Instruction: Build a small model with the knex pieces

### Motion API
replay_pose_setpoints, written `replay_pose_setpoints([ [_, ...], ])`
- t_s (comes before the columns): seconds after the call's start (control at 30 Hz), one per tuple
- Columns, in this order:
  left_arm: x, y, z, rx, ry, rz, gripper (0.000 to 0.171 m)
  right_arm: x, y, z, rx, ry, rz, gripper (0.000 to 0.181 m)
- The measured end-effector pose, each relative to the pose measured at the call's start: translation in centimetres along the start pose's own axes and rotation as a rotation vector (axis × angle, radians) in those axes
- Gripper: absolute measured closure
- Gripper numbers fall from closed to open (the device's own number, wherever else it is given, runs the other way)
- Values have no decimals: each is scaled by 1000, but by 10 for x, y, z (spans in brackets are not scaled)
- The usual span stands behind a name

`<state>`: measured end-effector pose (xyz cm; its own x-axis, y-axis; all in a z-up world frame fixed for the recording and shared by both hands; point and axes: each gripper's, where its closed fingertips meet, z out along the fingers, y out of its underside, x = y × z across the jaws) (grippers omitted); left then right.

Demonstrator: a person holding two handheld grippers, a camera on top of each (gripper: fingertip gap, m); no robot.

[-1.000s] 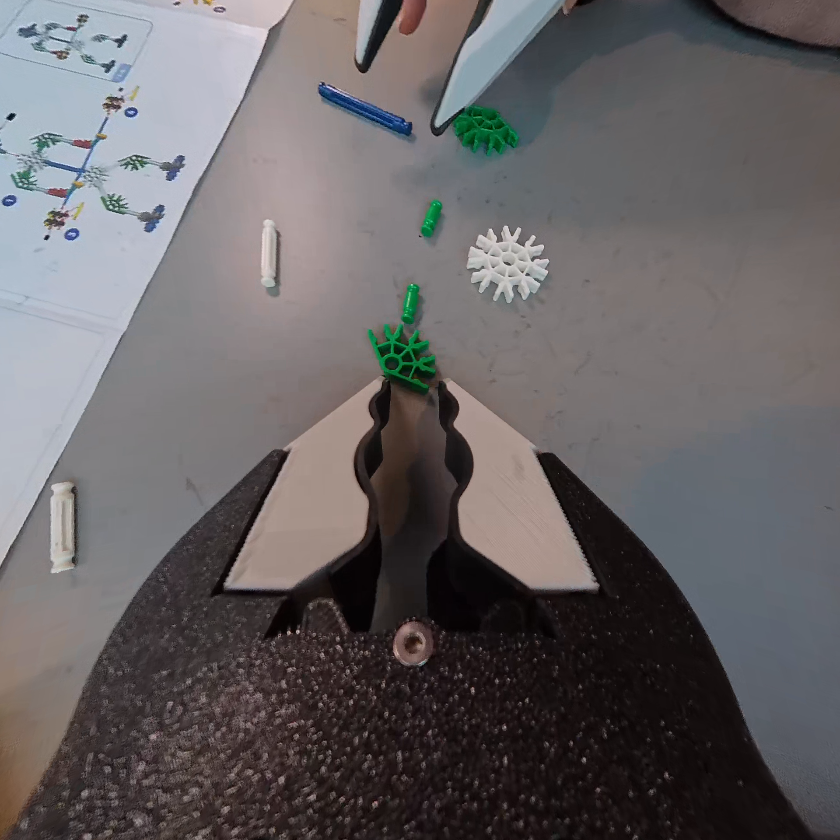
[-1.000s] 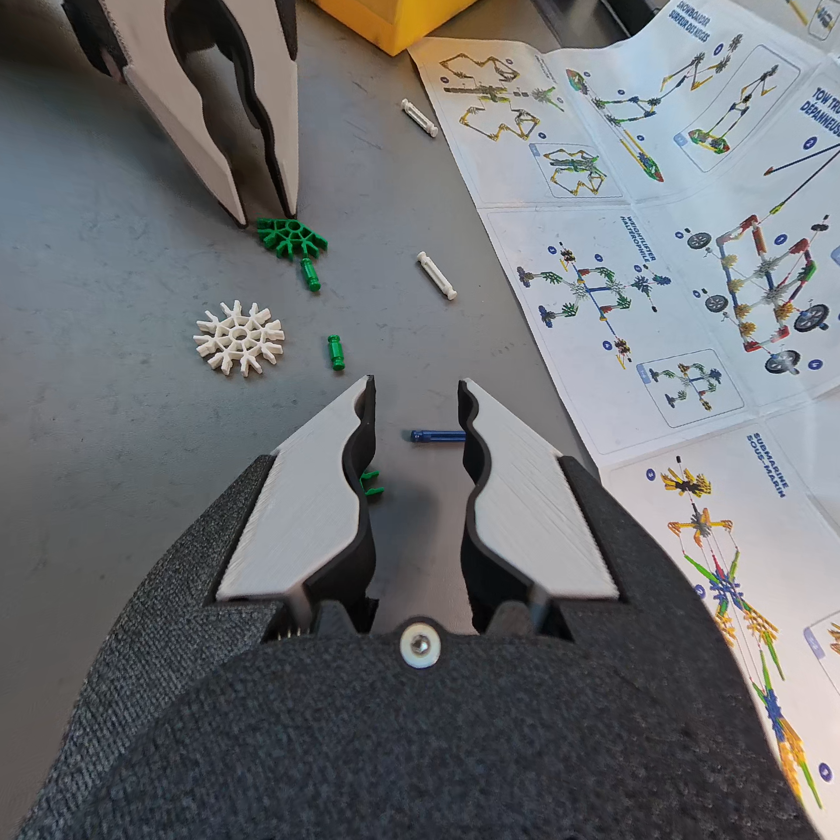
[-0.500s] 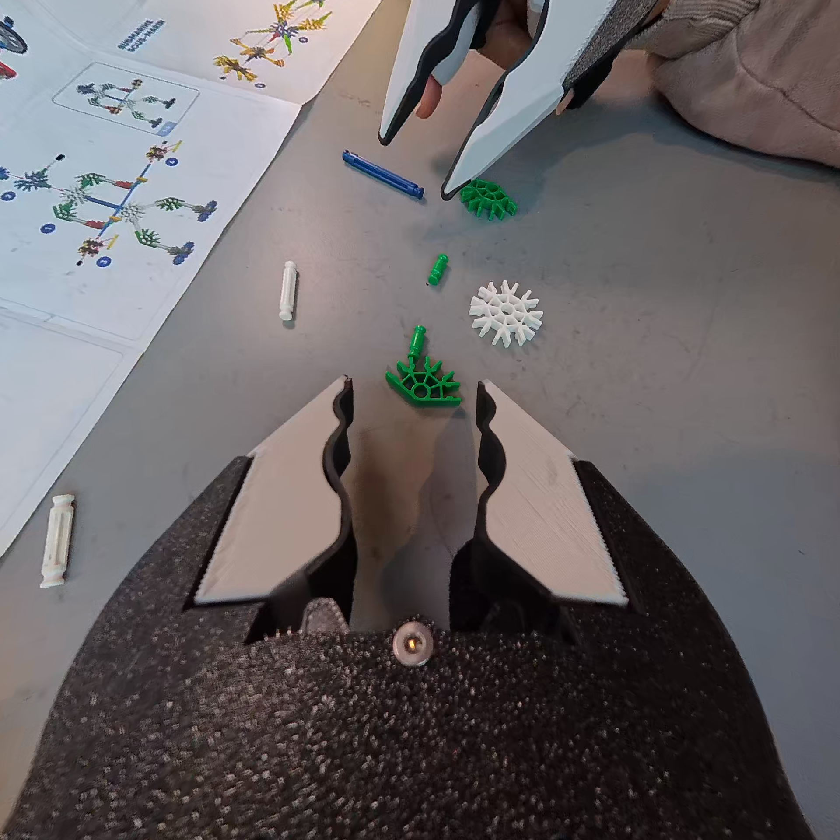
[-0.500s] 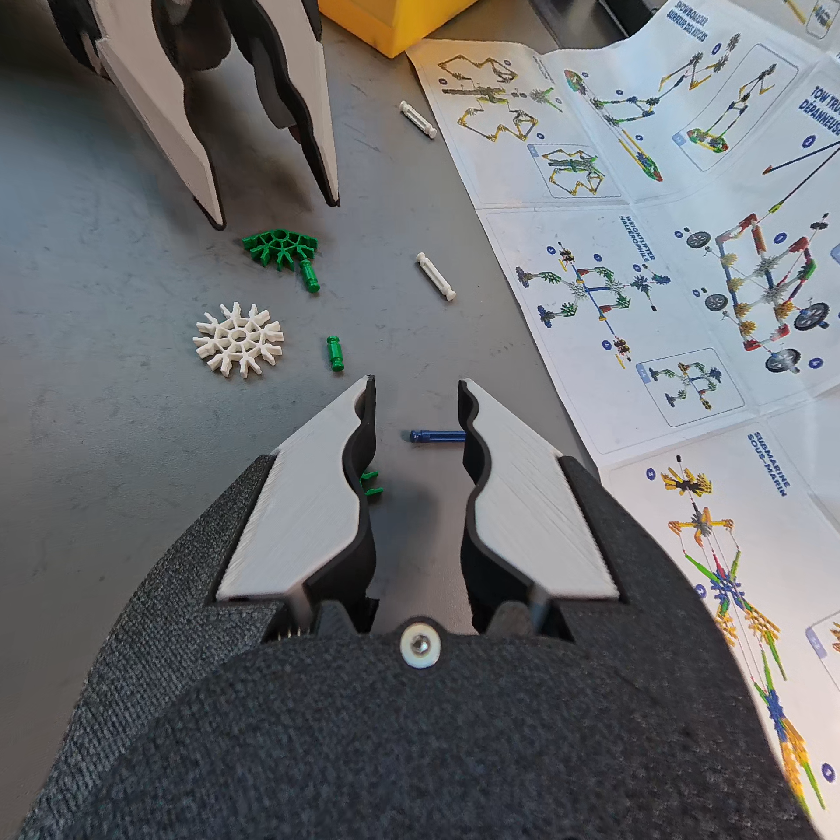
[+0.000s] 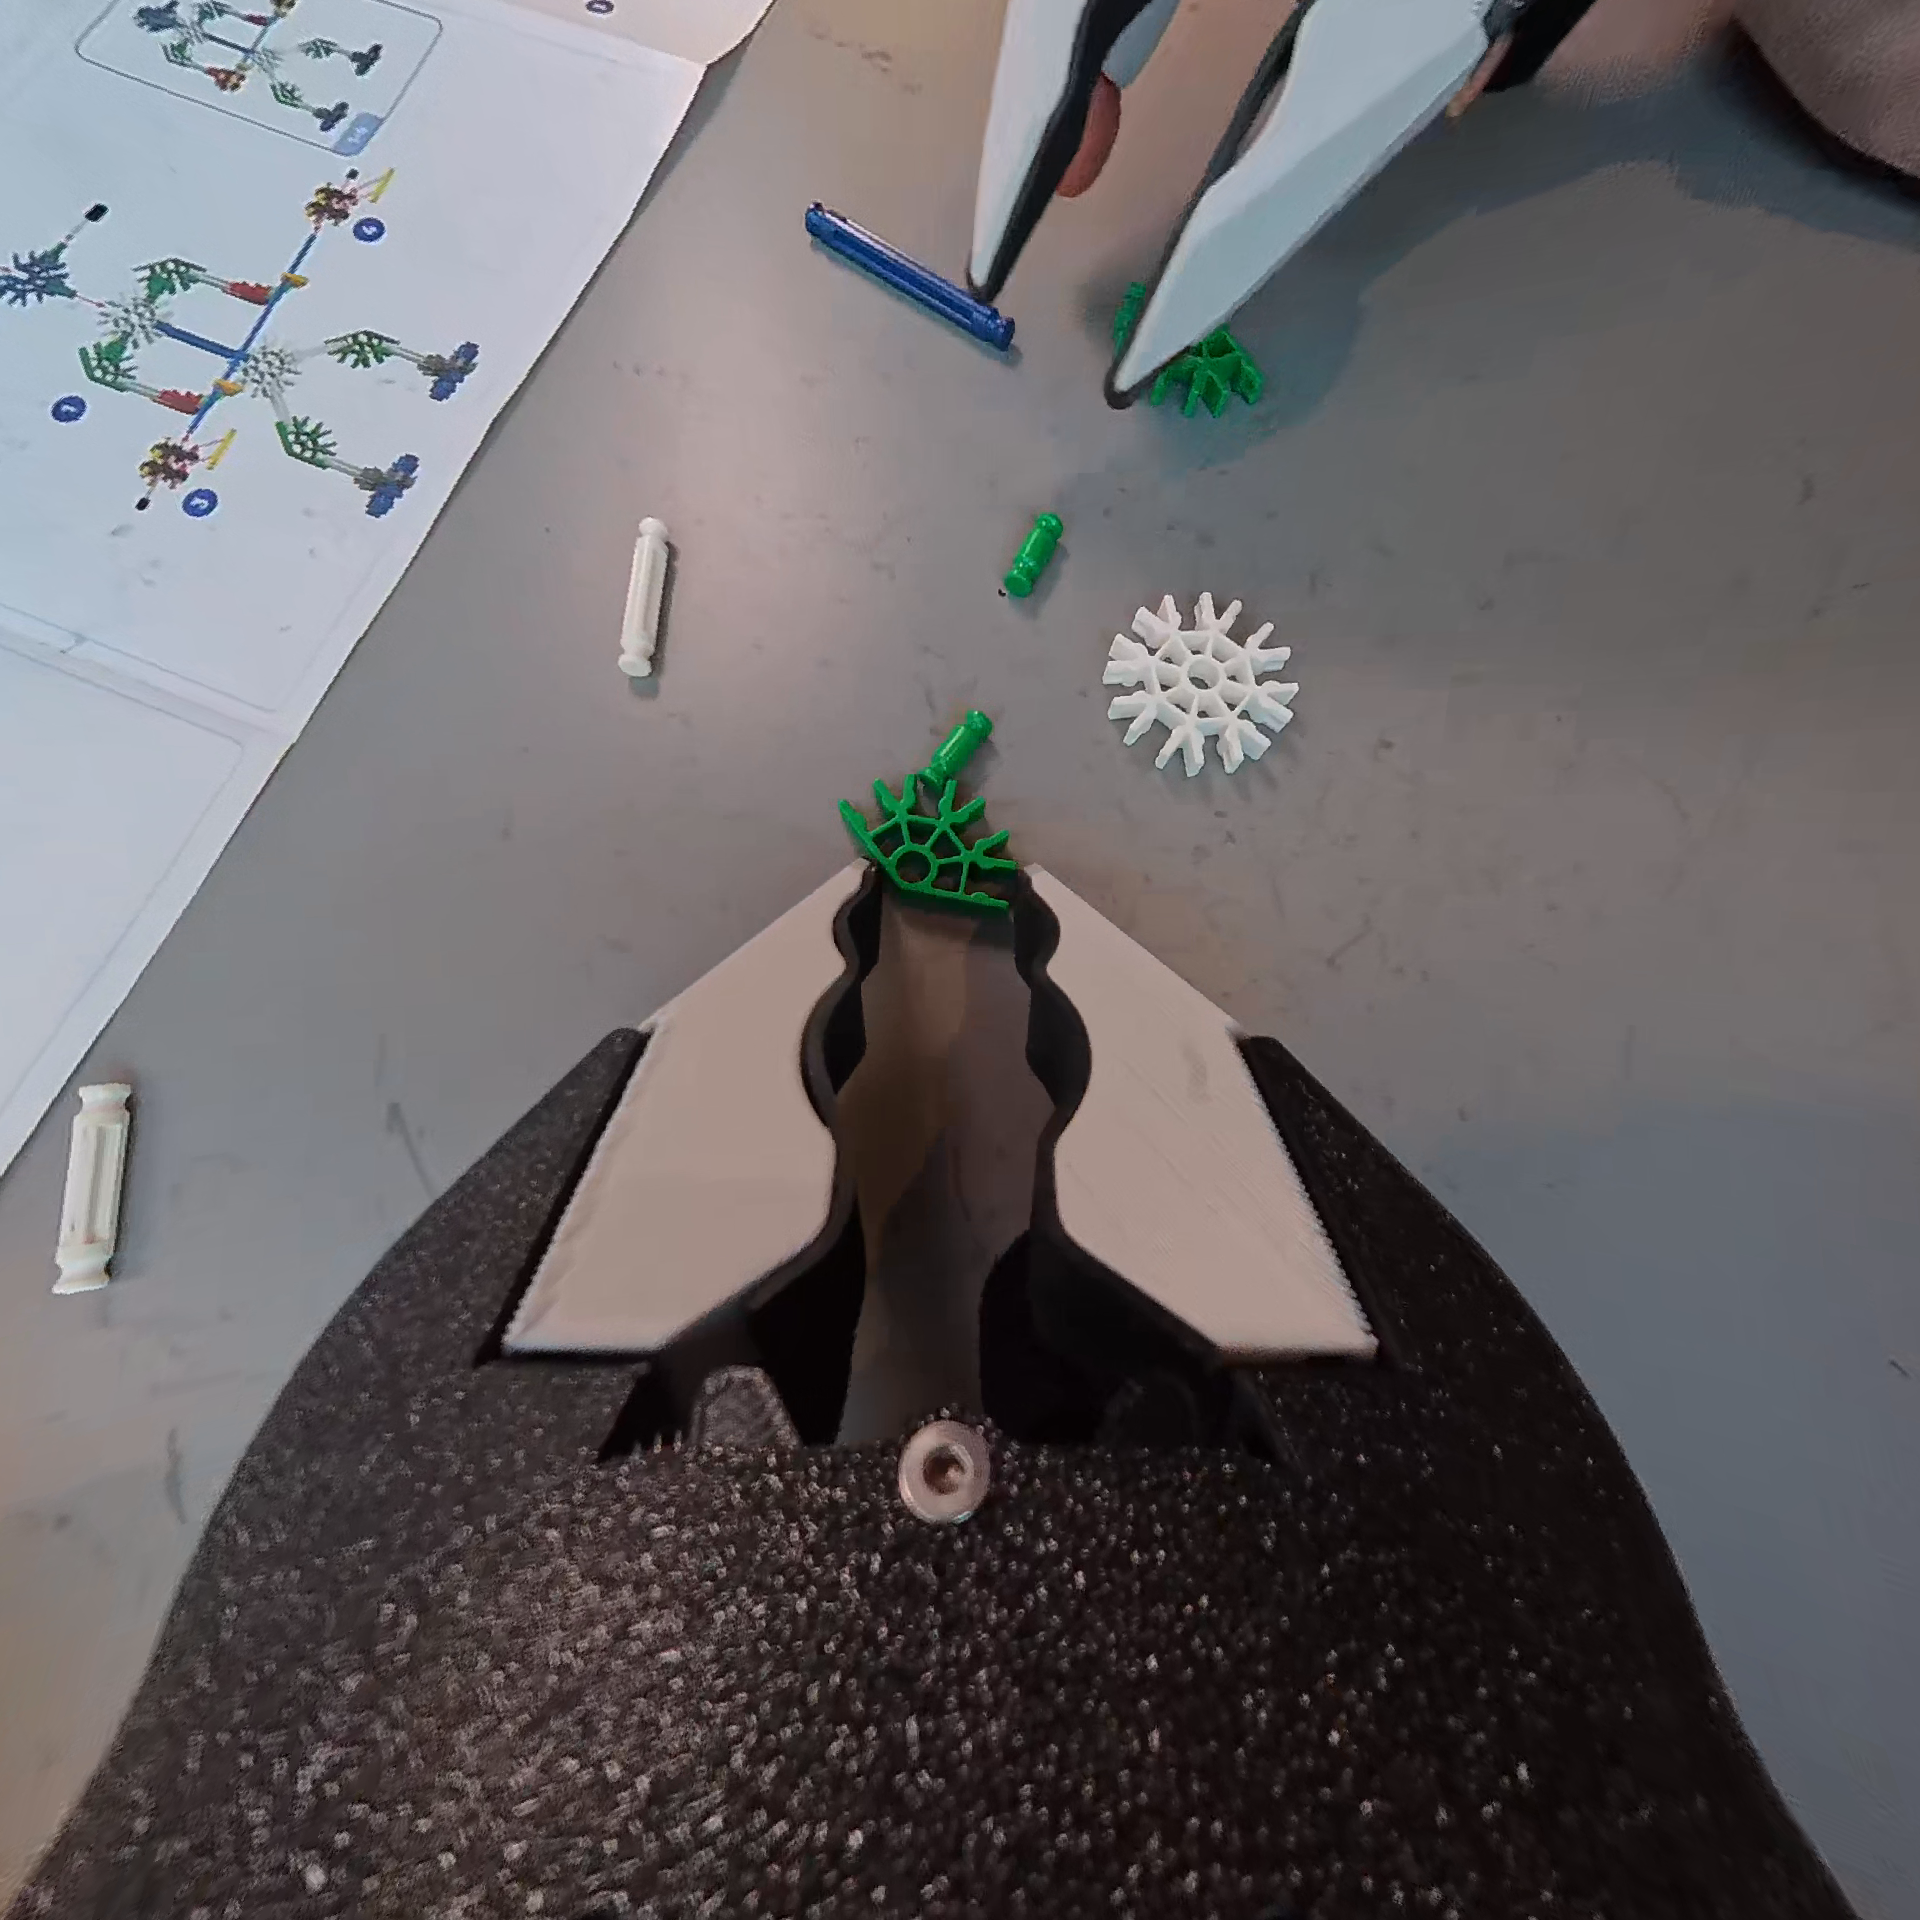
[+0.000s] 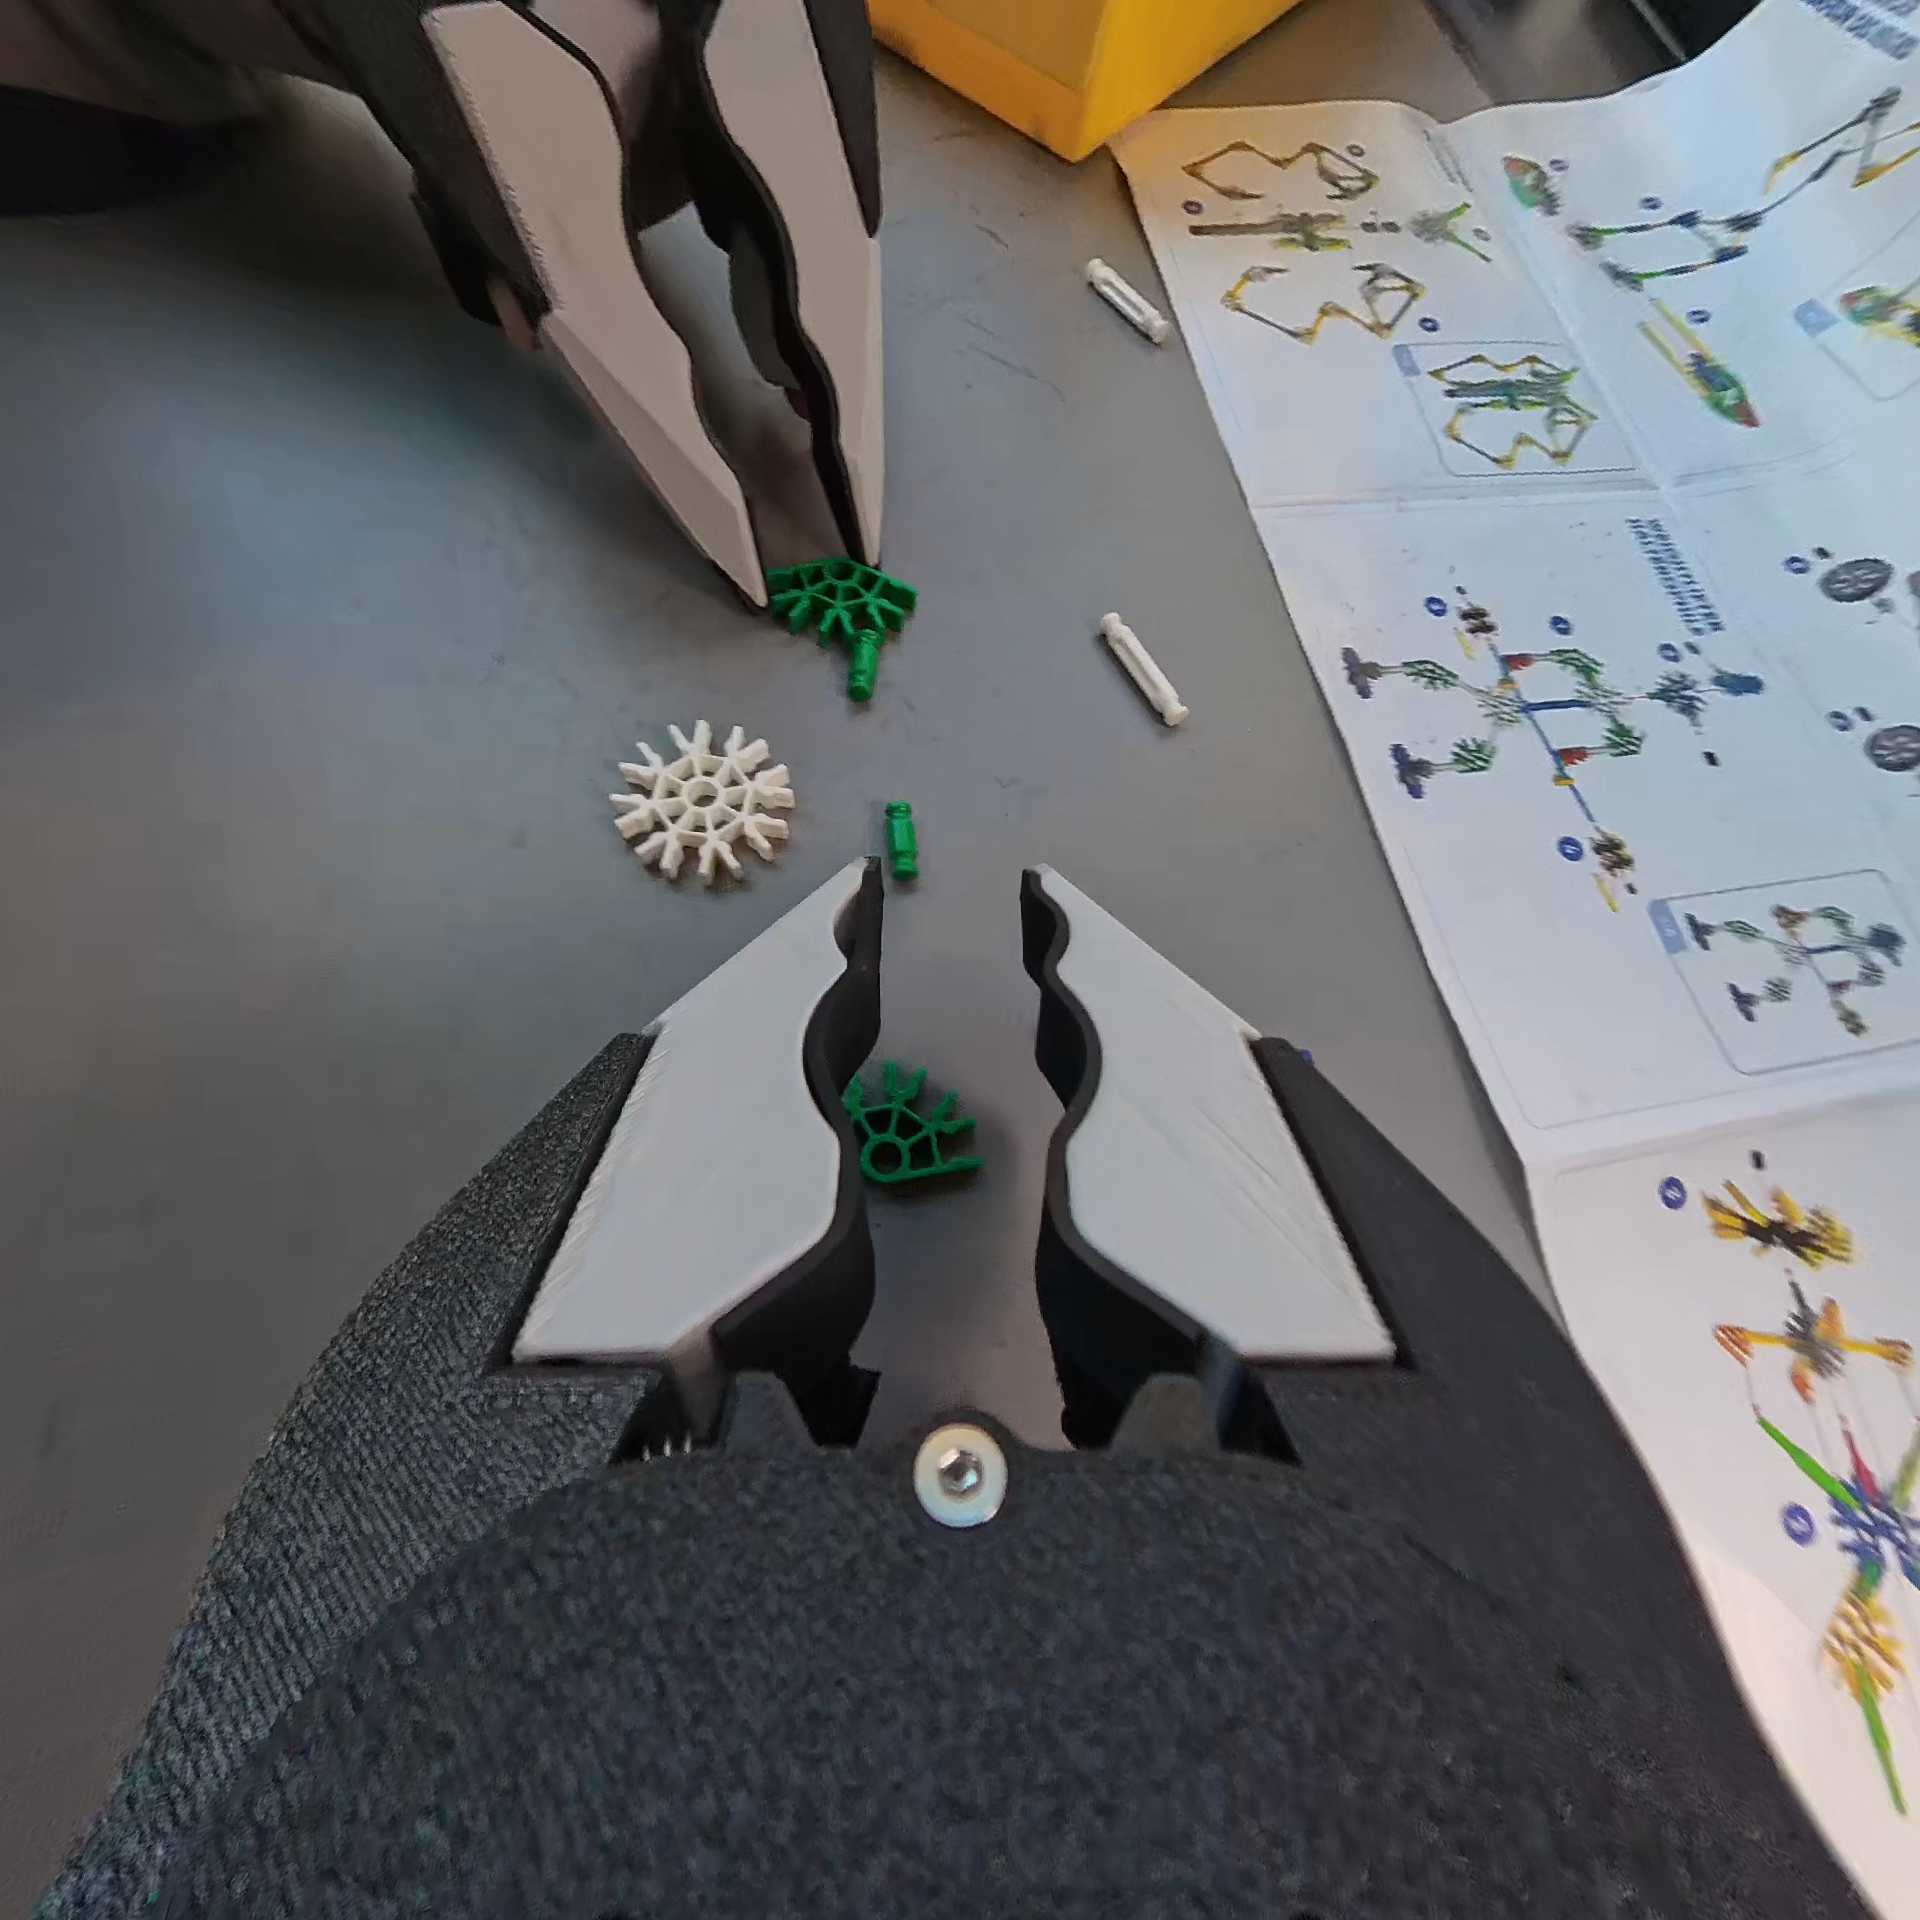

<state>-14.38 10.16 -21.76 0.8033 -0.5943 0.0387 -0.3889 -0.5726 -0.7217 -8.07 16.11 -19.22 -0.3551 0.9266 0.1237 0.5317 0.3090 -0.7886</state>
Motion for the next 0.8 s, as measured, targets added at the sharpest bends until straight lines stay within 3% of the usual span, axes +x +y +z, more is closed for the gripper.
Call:
replay_pose_setpoints([
  [0.1,2,0,-1,-12,6,-26,148,-14,1,11,-70,-106,-14,156],
  [0.37,8,5,-10,-32,64,-29,144,-11,6,25,-210,-127,-40,161],
  [0.47,1,1,-10,6,40,-33,143,-13,5,28,-223,-145,-52,162],
  [0.6,-3,-8,-5,58,5,8,129,-12,-6,34,-205,-144,-64,161],
  [0.8,0,-9,0,62,2,55,127,-23,-25,54,-202,-163,-31,161],
])
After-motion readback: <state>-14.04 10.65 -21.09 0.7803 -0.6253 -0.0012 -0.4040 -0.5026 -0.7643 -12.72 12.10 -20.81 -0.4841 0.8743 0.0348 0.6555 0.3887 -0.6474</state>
